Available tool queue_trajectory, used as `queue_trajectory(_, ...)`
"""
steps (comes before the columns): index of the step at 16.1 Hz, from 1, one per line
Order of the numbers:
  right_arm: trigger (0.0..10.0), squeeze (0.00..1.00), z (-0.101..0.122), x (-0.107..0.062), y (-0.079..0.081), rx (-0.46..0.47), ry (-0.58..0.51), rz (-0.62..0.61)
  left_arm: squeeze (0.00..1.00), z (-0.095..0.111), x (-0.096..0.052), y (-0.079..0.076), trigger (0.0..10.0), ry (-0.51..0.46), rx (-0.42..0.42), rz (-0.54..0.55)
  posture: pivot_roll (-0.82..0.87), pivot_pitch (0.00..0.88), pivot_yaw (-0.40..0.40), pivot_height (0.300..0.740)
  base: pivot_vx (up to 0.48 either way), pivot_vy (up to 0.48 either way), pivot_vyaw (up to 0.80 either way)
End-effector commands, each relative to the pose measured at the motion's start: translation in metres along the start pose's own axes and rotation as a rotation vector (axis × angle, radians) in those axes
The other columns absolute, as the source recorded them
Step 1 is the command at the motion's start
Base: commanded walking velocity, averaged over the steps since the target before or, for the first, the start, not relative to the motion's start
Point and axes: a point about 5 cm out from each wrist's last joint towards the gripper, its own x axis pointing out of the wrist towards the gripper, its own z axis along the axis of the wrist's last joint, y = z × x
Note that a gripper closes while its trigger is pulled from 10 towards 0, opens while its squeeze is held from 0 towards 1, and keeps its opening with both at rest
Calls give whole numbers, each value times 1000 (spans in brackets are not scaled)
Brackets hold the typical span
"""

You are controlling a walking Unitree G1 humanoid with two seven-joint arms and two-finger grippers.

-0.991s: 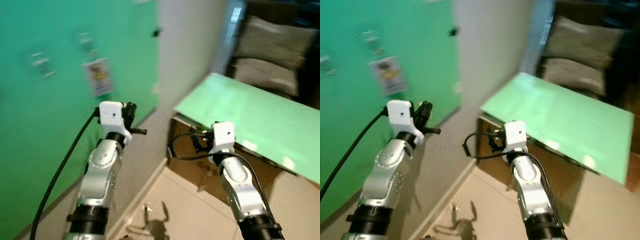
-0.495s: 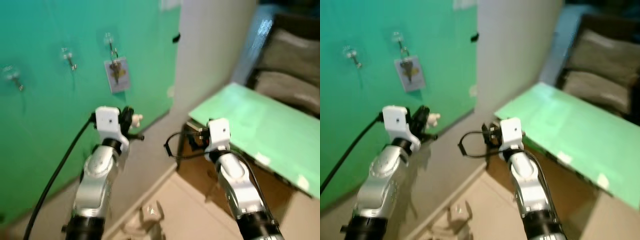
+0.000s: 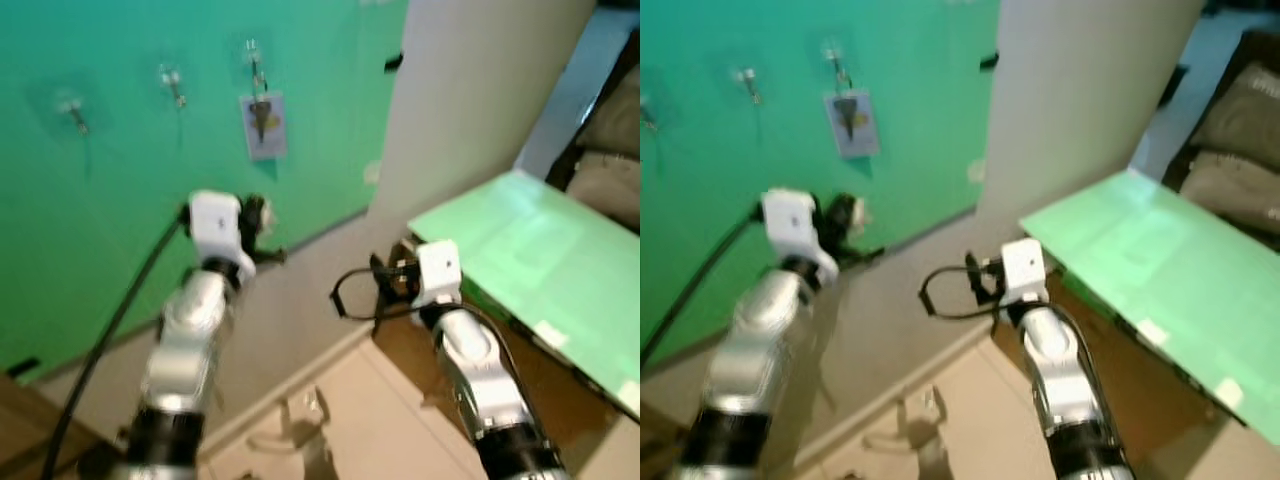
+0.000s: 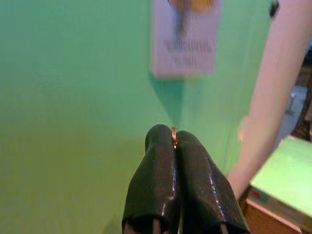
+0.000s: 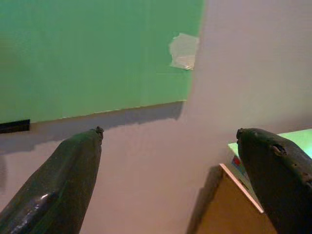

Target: Hang keys on a hook

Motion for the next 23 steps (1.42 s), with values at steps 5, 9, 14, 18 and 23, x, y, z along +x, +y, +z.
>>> queue_trajectory(5, 10000, 212, -2, -2, -2, 4, 3, 11, 0, 39, 0, 11, 10000, -69, 98, -46, -22, 0, -17, 740, 0, 0, 0)
queue_trajectory(9, 10000, 212, -4, -2, -1, 0, 19, 28, 0, 55, 0, 23, 10000, -32, 140, -74, -18, 0, -25, 740, 0, 0, 0)
queue_trajectory(14, 10000, 216, -7, -2, 0, -5, 32, 45, 0, 82, -5, 22, 10000, -101, 87, -264, -9, 0, -37, 740, 0, 0, 0)
queue_trajectory(18, 10000, 220, -10, -4, -1, -7, 45, 48, 0, 103, -8, 24, 10000, -135, 60, -302, -8, 0, -33, 740, 0, 0, 0)
queue_trajectory(23, 10000, 224, -13, -3, 1, -5, 58, 64, 0, 113, -10, 35, 10000, -172, -23, -227, 9, 0, -42, 740, 0, 0, 0)
